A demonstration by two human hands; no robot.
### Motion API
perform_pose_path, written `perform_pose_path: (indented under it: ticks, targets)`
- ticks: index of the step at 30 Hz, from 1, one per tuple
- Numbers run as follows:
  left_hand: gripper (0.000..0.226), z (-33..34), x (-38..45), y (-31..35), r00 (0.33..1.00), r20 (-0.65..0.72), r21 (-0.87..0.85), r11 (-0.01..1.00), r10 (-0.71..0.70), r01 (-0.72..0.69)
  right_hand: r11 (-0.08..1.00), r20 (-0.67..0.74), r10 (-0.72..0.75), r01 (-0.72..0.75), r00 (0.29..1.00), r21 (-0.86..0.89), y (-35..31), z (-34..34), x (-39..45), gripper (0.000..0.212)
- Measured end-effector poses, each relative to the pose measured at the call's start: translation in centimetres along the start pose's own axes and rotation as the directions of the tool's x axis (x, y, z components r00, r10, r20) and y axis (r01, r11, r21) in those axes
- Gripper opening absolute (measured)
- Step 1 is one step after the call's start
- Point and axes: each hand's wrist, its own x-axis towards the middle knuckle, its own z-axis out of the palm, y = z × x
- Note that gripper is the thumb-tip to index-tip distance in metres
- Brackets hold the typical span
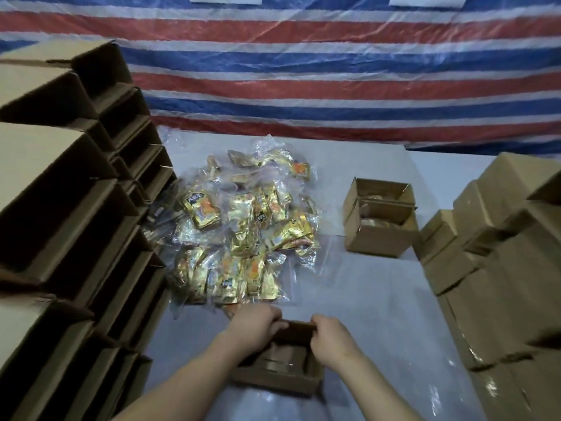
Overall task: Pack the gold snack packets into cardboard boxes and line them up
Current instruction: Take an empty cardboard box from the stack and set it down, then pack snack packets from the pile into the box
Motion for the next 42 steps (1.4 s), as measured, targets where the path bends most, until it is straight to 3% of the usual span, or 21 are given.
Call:
perform_pose_path:
  ticks: [7,12,14,16,20,24,25,27,28,29,31,33,36,39,42]
  targets:
    - [0.048,1.9,0.5,-0.7,0.995,-0.096,-0.013,1.000,-0.009,0.008,0.996,0.080,0.062,-0.067,0.995,0.059,1.3,0.2,0.8,0.027]
    - [0.069,1.5,0.6,-1.2,0.994,-0.088,-0.042,0.997,-0.068,0.065,0.981,-0.078,0.128,-0.114,0.989,0.156,0.6,-2.3,2.9,0.031]
    - [0.070,1.2,0.6,-1.8,0.998,-0.024,0.014,0.998,-0.053,0.054,0.979,-0.058,0.119,-0.107,0.991,0.173,-0.3,-3.1,4.6,0.028]
    - [0.064,0.8,0.5,-2.6,0.995,0.053,0.041,0.996,-0.086,0.084,0.970,-0.029,0.094,-0.085,0.995,0.226,-1.2,-3.2,6.9,0.024]
    - [0.034,0.4,0.0,-4.8,0.980,0.111,-0.118,0.977,-0.166,0.179,0.923,-0.001,0.024,-0.022,1.000,0.385,-3.9,-2.3,12.5,0.025]
    - [0.016,0.4,-0.4,-6.1,0.979,0.104,-0.261,0.945,-0.173,0.194,0.828,0.172,0.039,-0.128,0.984,0.546,-6.6,0.4,17.2,0.012]
    - [0.015,0.5,-0.5,-6.3,0.978,0.094,-0.305,0.930,-0.186,0.206,0.800,0.228,0.050,-0.176,0.972,0.574,-7.3,1.2,18.1,0.025]
    - [0.016,1.0,-0.7,-6.6,0.975,0.074,-0.377,0.899,-0.211,0.223,0.822,0.245,0.147,-0.256,0.958,0.508,-8.3,2.6,19.5,0.081]
    - [0.016,1.5,-0.7,-6.7,0.973,0.071,-0.407,0.884,-0.221,0.231,0.857,0.179,0.205,-0.265,0.962,0.443,-8.6,3.2,20.0,0.097]
    - [0.017,1.9,-0.9,-6.7,0.970,0.072,-0.437,0.866,-0.234,0.241,0.895,0.076,0.238,-0.249,0.968,0.371,-8.9,3.8,20.3,0.100]
    - [0.021,2.5,-1.1,-6.6,0.962,0.086,-0.486,0.832,-0.259,0.267,0.961,-0.134,0.208,-0.177,0.969,0.213,-9.5,4.7,20.3,0.087]
    - [0.041,2.8,-1.1,-6.7,0.957,0.107,-0.525,0.802,-0.270,0.285,0.973,-0.184,0.165,-0.129,0.969,0.192,-10.2,5.6,20.4,0.076]
    - [0.060,2.8,-1.3,-6.8,0.950,0.121,-0.638,0.710,-0.289,0.298,0.953,-0.063,0.193,-0.171,0.979,0.251,-11.0,6.6,20.8,0.071]
    - [0.048,2.5,-1.0,-7.1,0.926,0.089,-0.770,0.565,-0.366,0.297,0.903,0.064,0.179,-0.190,0.982,0.386,-10.6,5.8,21.5,0.052]
    - [0.039,1.6,0.1,-7.5,0.875,-0.025,-0.822,0.508,-0.484,0.258,0.792,0.108,0.086,-0.133,0.991,0.595,-9.9,4.4,20.5,0.032]
